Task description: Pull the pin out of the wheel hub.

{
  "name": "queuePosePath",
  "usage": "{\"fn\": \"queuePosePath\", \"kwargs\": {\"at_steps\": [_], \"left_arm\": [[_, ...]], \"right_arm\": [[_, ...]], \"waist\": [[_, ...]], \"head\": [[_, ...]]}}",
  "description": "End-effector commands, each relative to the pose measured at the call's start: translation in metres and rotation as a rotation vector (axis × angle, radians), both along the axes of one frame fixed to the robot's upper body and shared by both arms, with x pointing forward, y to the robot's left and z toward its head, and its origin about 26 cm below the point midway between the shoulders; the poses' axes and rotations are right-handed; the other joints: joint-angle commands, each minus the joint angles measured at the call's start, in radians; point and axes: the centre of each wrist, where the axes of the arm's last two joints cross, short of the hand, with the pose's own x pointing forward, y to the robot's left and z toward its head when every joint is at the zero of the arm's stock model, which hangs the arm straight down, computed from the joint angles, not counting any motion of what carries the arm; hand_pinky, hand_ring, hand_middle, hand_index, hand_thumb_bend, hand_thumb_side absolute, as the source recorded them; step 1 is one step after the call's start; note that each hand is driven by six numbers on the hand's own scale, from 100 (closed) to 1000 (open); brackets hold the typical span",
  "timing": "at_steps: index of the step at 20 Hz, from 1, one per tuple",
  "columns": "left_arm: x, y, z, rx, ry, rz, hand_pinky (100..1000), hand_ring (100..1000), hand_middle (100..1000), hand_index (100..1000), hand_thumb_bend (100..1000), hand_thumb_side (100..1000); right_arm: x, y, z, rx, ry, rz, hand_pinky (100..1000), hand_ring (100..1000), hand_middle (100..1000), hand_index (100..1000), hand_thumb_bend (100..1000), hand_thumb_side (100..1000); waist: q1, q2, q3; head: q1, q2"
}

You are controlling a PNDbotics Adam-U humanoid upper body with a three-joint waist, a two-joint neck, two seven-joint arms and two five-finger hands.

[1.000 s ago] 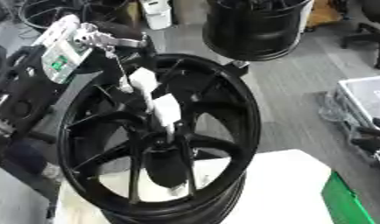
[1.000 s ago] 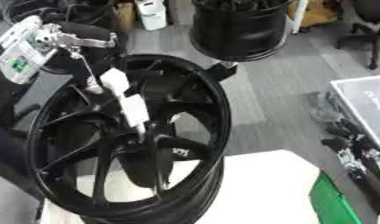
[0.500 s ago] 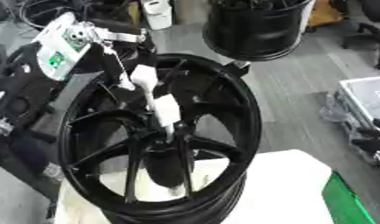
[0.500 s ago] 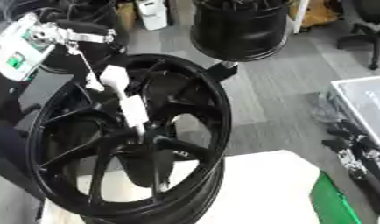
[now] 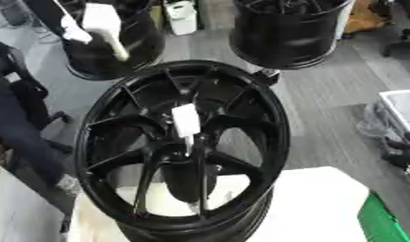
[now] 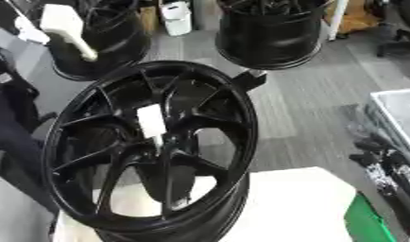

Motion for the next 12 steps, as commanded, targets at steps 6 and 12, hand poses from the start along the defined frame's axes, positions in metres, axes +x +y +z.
{"fn": "queuePosePath", "kwargs": {"at_steps": [6, 12], "left_arm": [[-0.018, 0.108, -0.091, -0.19, 0.106, 0.492, 736, 589, 399, 480, 440, 100], [-0.021, 0.121, -0.206, -0.311, 0.254, 0.704, 780, 784, 754, 813, 729, 345]], "right_arm": [[0.0, -0.005, 0.006, -0.015, -0.019, -0.016, 894, 788, 835, 1000, 100, 671], [0.0, -0.003, 0.004, -0.005, -0.018, -0.016, 893, 788, 835, 1000, 100, 672]], "waist": [[-0.011, -0.014, 0.001], [-0.025, -0.009, -0.003]], "head": [[0.007, 0.001], [0.017, 0.007]]}}
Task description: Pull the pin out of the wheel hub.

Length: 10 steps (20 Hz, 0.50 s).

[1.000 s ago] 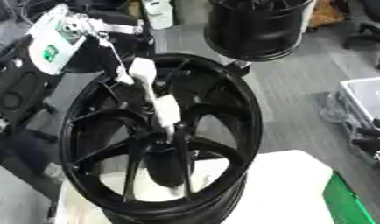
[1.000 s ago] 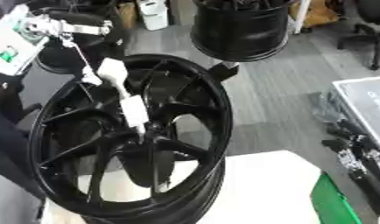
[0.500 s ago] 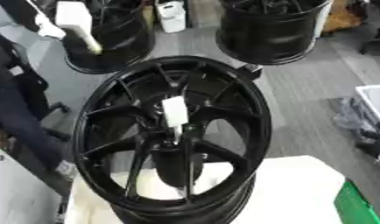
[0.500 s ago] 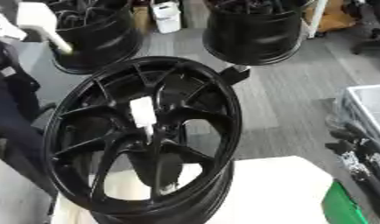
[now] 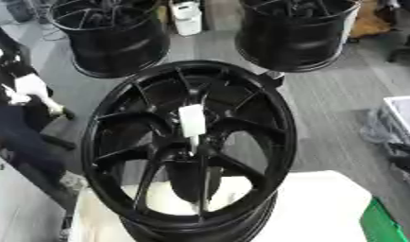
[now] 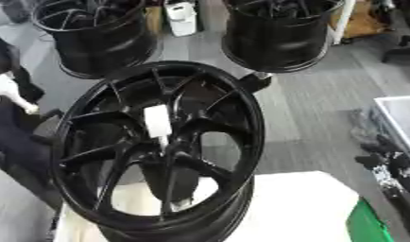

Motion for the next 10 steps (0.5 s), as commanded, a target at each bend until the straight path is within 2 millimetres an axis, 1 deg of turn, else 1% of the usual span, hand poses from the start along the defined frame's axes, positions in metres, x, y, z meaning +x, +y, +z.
{"fn": "queuePosePath", "kwargs": {"at_steps": [1, 2, 3, 4, 6, 8, 10], "left_arm": [[-0.005, 0.007, -0.031, -0.035, -0.012, 0.131, 788, 802, 789, 850, 771, 412], [-0.007, 0.005, -0.045, -0.059, -0.023, 0.168, 786, 806, 800, 869, 796, 448], [-0.008, 0.0, -0.057, -0.099, -0.051, 0.201, 782, 812, 823, 900, 904, 499], [-0.009, -0.006, -0.066, -0.155, -0.097, 0.232, 781, 815, 825, 906, 864, 518], [-0.011, -0.022, -0.075, -0.264, -0.218, 0.267, 775, 812, 818, 897, 862, 543], [-0.015, -0.042, -0.071, -0.355, -0.363, 0.273, 765, 793, 787, 865, 812, 577], [-0.021, -0.065, -0.061, -0.443, -0.494, 0.261, 759, 783, 775, 850, 784, 593]], "right_arm": [[0.002, -0.002, 0.006, -0.005, -0.021, -0.004, 893, 788, 835, 1000, 100, 671], [0.002, -0.002, 0.006, -0.004, -0.022, -0.005, 893, 788, 835, 1000, 100, 671], [0.002, -0.002, 0.006, -0.002, -0.023, -0.007, 892, 788, 835, 1000, 100, 659], [0.001, -0.002, 0.005, 0.0, -0.022, -0.01, 892, 788, 835, 1000, 100, 672], [0.001, -0.001, 0.005, 0.003, -0.022, -0.012, 892, 788, 835, 1000, 100, 673], [0.001, -0.001, 0.005, 0.005, -0.024, -0.012, 892, 788, 835, 1000, 100, 672], [0.001, -0.001, 0.005, 0.009, -0.026, -0.016, 892, 788, 835, 1000, 100, 672]], "waist": [[-0.004, -0.008, 0.002], [-0.005, -0.007, 0.003], [-0.006, -0.007, 0.005], [-0.007, -0.006, 0.008], [-0.01, -0.004, 0.012], [-0.013, -0.002, 0.017], [-0.014, 0.0, 0.022]], "head": [[0.009, 0.008], [0.009, 0.009], [0.008, 0.012], [0.005, 0.013], [-0.002, 0.015], [-0.003, 0.018], [-0.003, 0.019]]}}
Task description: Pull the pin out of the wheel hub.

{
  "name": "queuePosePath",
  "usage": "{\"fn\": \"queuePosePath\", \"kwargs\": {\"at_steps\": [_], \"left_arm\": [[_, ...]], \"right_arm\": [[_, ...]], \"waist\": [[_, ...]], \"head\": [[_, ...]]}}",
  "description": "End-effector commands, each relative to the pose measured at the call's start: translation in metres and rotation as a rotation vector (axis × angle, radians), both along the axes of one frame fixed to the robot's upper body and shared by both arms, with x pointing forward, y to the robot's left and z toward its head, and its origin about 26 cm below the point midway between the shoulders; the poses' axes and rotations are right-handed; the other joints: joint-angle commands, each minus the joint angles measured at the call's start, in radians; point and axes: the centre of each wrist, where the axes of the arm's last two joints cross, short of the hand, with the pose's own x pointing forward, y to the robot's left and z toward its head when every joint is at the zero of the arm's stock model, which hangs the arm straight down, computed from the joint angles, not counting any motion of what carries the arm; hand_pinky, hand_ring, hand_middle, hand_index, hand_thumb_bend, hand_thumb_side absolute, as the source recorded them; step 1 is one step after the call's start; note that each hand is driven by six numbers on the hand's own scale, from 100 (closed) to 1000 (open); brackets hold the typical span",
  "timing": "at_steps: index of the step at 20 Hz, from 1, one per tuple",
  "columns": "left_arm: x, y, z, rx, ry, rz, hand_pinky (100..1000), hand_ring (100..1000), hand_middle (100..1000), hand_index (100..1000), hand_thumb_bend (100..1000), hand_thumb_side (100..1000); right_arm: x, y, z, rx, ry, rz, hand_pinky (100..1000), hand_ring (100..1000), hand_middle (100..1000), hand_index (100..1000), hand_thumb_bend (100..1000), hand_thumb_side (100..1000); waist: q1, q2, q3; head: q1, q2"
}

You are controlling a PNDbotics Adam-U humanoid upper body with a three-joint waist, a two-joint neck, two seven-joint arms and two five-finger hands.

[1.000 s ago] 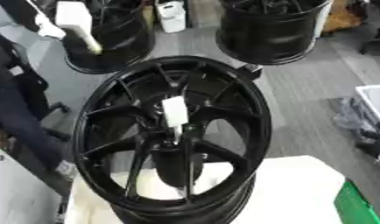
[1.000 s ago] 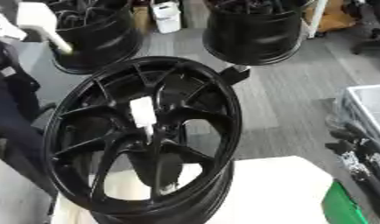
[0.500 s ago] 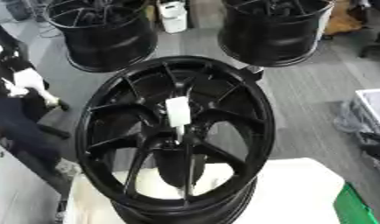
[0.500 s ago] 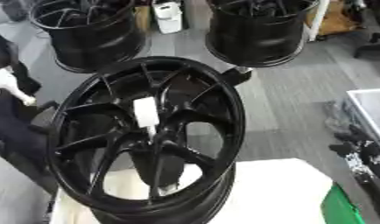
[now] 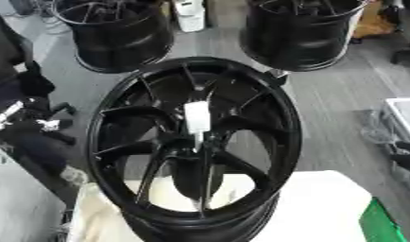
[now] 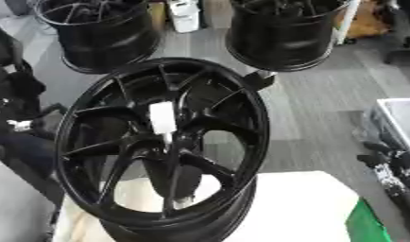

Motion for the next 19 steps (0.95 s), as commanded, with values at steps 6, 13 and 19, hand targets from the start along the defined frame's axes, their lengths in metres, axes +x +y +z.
{"fn": "queuePosePath", "kwargs": {"at_steps": [6, 13, 19], "left_arm": [[-0.032, -0.09, 0.041, -0.45, -0.5, 0.02, 735, 732, 720, 811, 755, 591], [-0.043, -0.124, 0.022, -0.65, -0.441, 0.068, 727, 714, 700, 802, 748, 604], [-0.043, -0.128, 0.025, -0.655, -0.438, 0.045, 725, 706, 691, 790, 743, 605]], "right_arm": [[0.003, 0.002, 0.007, 0.008, -0.031, 0.003, 892, 788, 835, 1000, 100, 671], [0.006, 0.004, 0.011, 0.014, -0.049, 0.007, 891, 788, 835, 1000, 100, 664], [0.005, 0.005, 0.009, 0.021, -0.047, 0.0, 890, 788, 835, 1000, 100, 664]], "waist": [[-0.011, 0.003, 0.016], [-0.025, 0.013, 0.02], [-0.027, 0.014, 0.022]], "head": [[-0.006, -0.003], [-0.027, -0.019], [-0.05, -0.068]]}}
